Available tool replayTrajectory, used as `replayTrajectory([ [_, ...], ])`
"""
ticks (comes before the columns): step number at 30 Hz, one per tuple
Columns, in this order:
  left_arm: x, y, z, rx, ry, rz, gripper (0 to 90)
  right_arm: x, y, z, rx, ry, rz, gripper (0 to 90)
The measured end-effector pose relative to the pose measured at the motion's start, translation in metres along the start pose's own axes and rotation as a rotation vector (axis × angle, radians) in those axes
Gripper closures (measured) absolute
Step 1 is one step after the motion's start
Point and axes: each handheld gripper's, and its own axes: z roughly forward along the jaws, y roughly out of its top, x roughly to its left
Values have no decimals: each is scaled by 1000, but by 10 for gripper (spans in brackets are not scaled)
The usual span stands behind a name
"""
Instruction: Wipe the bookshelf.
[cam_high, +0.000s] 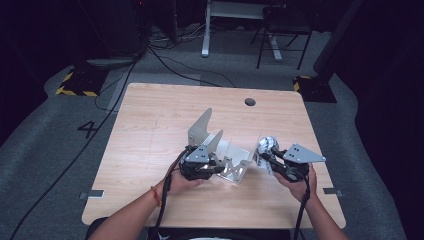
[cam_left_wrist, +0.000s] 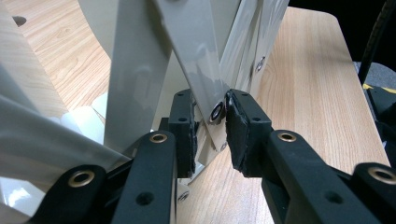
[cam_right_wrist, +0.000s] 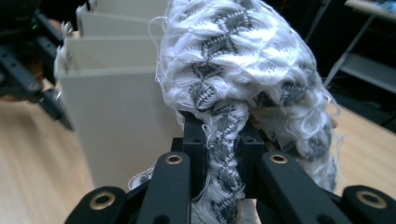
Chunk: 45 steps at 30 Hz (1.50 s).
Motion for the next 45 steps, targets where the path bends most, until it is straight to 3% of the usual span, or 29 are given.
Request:
replayTrajectory([
  [6, 0, 1, 1, 2, -1, 0, 727, -11, 12, 5, -7, -56, -12, 792],
  [10, 0, 1, 1, 1, -5, 2, 730, -21, 6, 14, 7, -65, 36, 792],
  [12, 0, 1, 1, 1, -5, 3, 732, -22, -5, 22, 34, -38, 72, 791],
  [18, 0, 1, 1, 4, -7, 8, 739, -12, -39, 50, 178, 44, 94, 791],
  [22, -1, 1, 2, 3, -7, 13, 741, -3, -55, 63, 251, 78, 85, 791],
  [26, -1, 1, 2, 5, -6, 12, 741, 2, -59, 66, 293, 97, 71, 790],
  [30, -1, 1, 2, 4, -7, 12, 741, 9, -51, 53, 269, 141, 65, 790],
  [37, -1, 0, 2, 3, -7, 8, 741, 24, -24, 11, 123, 179, 39, 791],
  [42, -3, 0, 2, 1, -11, 5, 744, 30, 1, -13, 5, 138, 8, 797],
  [45, -2, 0, 3, -2, -13, 5, 744, 31, 2, -13, 2, 125, 0, 797],
])
